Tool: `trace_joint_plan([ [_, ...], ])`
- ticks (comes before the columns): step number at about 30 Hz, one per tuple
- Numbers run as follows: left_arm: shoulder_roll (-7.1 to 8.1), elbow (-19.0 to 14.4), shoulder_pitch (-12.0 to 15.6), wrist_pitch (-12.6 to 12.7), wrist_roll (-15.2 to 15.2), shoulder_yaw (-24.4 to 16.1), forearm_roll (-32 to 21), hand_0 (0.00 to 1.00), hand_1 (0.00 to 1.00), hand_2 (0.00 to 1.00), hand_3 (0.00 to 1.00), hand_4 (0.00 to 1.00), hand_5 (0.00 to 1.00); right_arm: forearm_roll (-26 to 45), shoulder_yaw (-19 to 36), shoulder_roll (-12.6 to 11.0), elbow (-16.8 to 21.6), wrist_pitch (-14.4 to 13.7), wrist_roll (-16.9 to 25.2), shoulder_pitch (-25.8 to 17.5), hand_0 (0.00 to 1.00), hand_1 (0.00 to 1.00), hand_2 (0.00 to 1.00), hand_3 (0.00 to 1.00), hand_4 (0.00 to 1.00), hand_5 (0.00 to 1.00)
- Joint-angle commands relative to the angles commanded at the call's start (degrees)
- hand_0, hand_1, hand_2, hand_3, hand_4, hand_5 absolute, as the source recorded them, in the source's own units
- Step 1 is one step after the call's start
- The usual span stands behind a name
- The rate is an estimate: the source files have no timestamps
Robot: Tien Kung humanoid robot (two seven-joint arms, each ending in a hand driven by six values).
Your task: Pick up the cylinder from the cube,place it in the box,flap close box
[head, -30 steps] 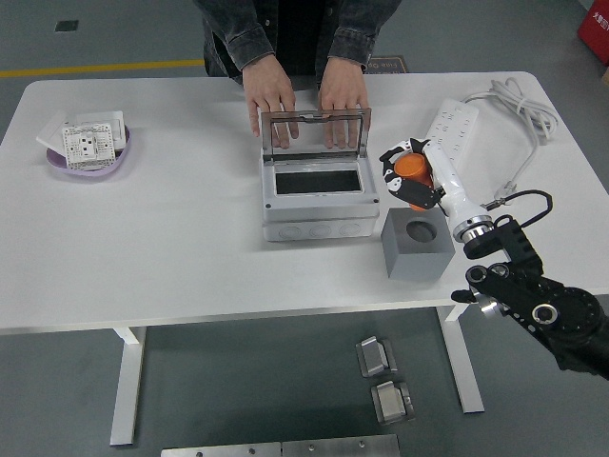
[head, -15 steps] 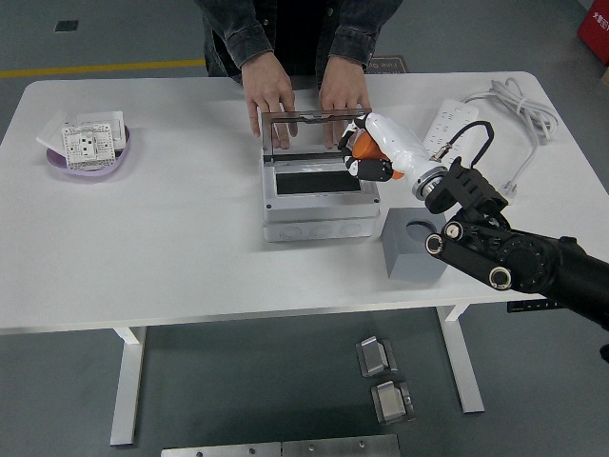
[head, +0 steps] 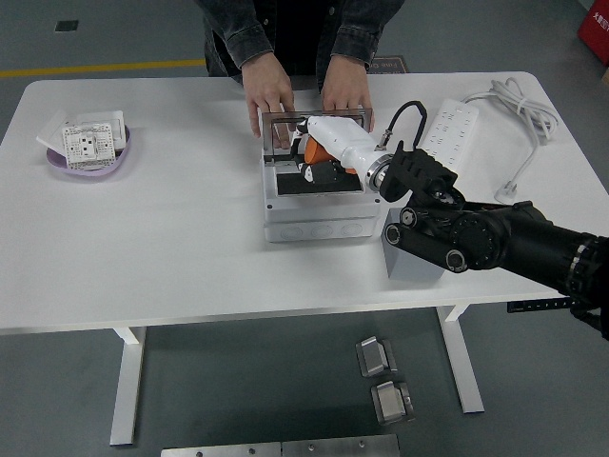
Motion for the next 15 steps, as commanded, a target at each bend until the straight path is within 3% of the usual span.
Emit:
trace_joint_plan([
  [6,-0.09,0.0,-0.6,0.0,0.0,0.8,0.0,0.614,0.576,0.574,0.661,0.709,0.281,-6.8,5.9,2.2,-4.2,6.6,1.8,0.7,0.002,0.083,0.215,0.223,0.002,0.002],
  [15,-0.29,-0.4,-1.0,-0.1,0.0,-0.5,1.9,0.615,0.576,0.574,0.659,0.708,0.283,-14.1,10.9,3.2,-6.0,13.6,3.1,-0.4,0.002,0.132,0.231,0.235,0.002,0.002],
])
